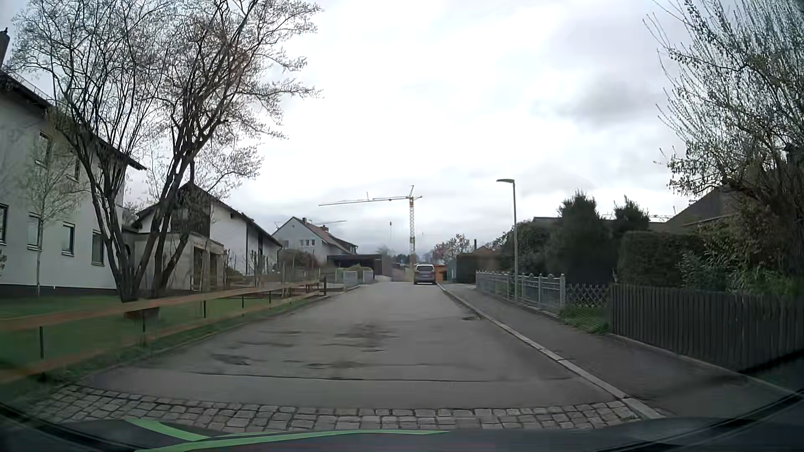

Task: Follow the waypoints while adhering to traffic rules and regulations

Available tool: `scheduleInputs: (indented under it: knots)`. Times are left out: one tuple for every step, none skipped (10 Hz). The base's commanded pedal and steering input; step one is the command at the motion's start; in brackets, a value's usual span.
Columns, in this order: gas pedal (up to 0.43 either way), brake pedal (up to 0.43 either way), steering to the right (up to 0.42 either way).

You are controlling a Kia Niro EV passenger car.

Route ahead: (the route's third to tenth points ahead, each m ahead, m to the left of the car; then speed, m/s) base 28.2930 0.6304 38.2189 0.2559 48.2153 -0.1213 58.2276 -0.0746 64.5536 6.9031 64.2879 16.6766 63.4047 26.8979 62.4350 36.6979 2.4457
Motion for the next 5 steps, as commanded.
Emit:
scheduleInputs:
  knots:
    - [0.0, 0.0, -0.009]
    - [0.0, 0.0, -0.01]
    - [0.0, 0.0, -0.01]
    - [0.0, 0.0, -0.01]
    - [0.0, 0.0, -0.01]
